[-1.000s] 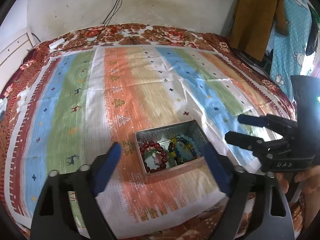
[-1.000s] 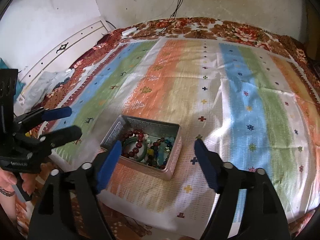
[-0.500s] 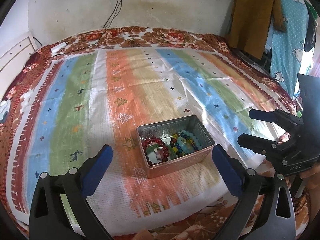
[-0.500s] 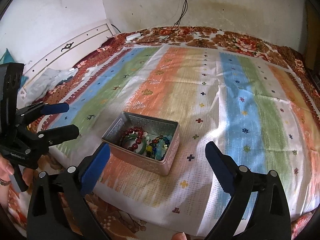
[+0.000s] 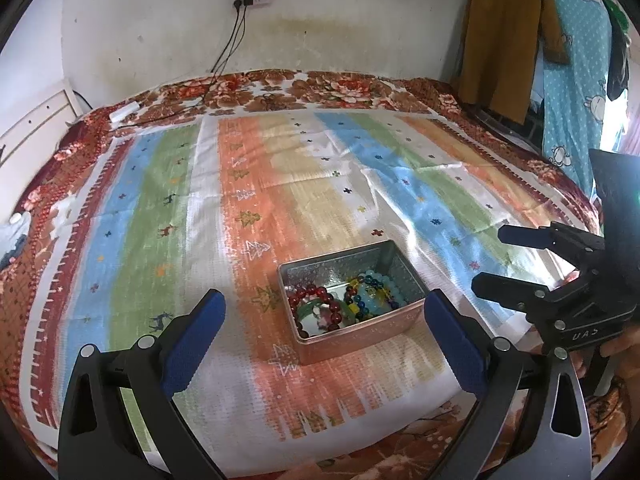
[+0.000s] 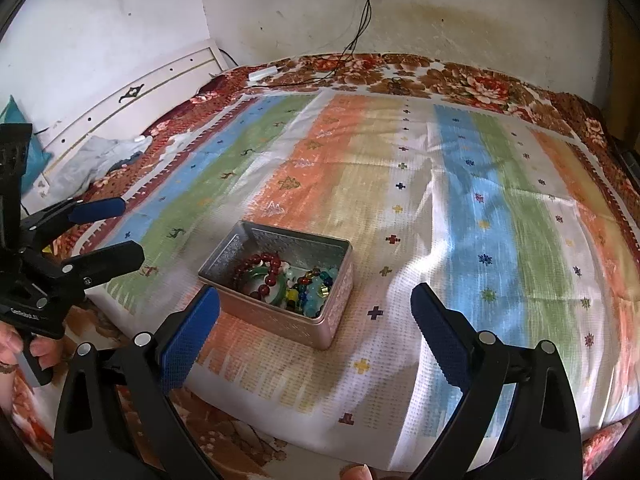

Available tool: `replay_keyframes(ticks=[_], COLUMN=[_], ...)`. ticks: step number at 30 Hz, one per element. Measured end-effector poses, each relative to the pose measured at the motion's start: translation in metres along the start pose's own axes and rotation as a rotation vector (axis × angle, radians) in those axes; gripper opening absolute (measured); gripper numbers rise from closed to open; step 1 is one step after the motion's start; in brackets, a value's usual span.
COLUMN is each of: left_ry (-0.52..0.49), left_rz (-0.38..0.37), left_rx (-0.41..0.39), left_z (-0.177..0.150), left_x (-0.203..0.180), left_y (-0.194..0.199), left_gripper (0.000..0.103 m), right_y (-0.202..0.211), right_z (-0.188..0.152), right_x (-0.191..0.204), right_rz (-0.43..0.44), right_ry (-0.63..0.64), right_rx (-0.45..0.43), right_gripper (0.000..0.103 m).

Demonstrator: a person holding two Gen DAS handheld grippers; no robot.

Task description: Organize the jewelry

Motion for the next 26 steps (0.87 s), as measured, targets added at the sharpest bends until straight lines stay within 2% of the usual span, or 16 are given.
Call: replay_keyframes(ticks=[15, 18, 26], left_ry=[-0.022, -0.026, -0.004], left_rz=[0.014, 0.036, 0.041], left_rx=[-0.016, -0.021, -0.019], left_z=[-0.0018, -0.0006, 0.0011], left_x=[-0.0016, -0.0007, 0.0027], left_y=[0.0004, 0.0004, -0.0002], left_gripper=[0.098, 0.098, 0.098], right_y=[-0.0062, -0.0066, -0.0070], right_z=[-0.0036, -0.0039, -0.0061], right_x=[-0.0054, -0.0057, -0.0060], right_rz=[-0.012, -0.014, -0.016], right_ry=[-0.006, -0.005, -0.004], right_rx=[0.021, 0.024, 0.025], right_gripper=[0.097, 0.097, 0.097])
Point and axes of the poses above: each gripper's, at about its wrist camera, not at the fingertips, and y roughly against the way its jaws point, x to its left, z to its top, the point moved 9 cm from there along -y, roughly the way its jaws point, and after that the axes turned 13 degrees about z, right-handed, at the moved point
